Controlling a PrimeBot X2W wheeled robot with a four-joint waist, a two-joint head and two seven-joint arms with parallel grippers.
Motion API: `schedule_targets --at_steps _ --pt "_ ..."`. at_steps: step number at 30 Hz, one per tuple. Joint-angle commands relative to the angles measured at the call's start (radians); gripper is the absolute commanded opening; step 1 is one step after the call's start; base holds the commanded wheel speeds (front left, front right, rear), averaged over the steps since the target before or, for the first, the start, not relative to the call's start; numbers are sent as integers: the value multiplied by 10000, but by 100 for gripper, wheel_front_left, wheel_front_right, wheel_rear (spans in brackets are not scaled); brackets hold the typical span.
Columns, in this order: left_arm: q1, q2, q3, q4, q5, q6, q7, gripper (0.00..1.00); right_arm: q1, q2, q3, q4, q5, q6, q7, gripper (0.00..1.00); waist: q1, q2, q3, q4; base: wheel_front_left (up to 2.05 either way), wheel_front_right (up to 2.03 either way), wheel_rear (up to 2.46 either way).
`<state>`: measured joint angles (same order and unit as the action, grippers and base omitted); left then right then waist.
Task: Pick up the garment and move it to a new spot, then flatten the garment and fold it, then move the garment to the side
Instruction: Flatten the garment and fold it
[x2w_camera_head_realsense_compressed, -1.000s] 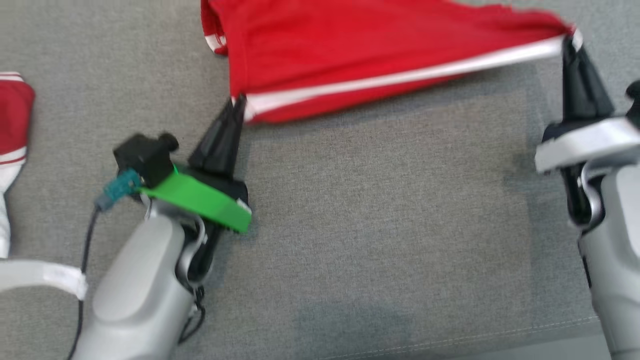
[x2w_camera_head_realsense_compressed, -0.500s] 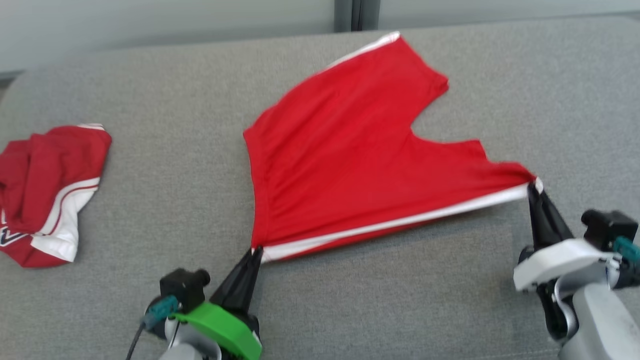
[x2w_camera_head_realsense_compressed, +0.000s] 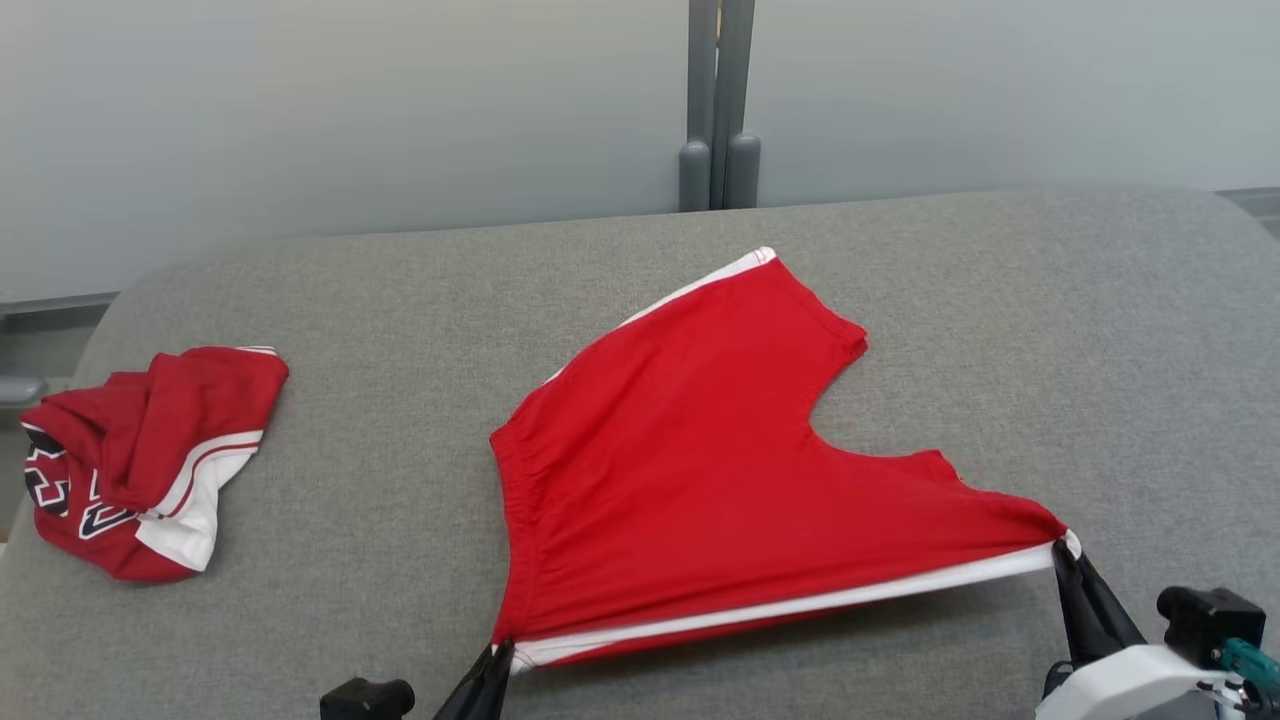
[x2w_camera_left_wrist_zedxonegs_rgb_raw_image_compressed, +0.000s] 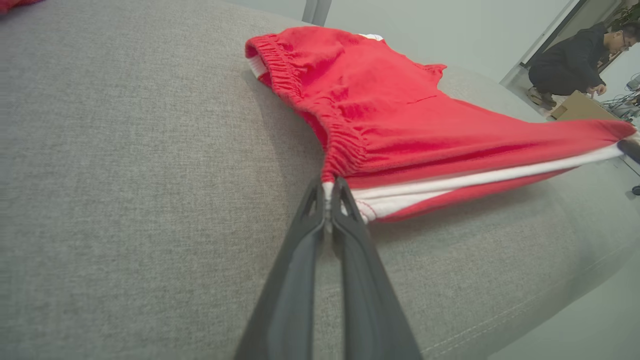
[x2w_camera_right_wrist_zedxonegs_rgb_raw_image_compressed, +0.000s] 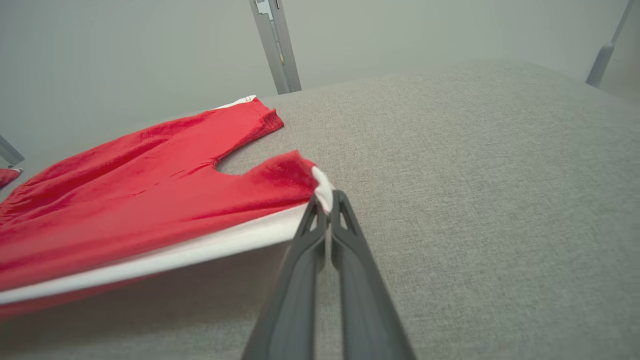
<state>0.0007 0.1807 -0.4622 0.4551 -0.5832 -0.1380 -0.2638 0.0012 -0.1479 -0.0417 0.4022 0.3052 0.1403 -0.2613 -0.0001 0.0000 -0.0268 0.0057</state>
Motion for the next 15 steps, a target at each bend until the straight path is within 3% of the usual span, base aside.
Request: schedule_targets --at_steps 1,9,15 --pt "311 295 295 116 56 130 -12 0 269 -324 -261 -94 115 -173 -53 0 1 0 -217 -15 0 0 0" --pt "1051 404 225 155 426 135 -12 0 1494 -564 -284 -678 -57 -176 -53 0 1 0 -309 81 0 0 0" --pt "1047 386 269 -124 587 141 -12 0 1929 -297 -534 -1416 -110 -176 -53 0 1 0 -179 249 0 0 0"
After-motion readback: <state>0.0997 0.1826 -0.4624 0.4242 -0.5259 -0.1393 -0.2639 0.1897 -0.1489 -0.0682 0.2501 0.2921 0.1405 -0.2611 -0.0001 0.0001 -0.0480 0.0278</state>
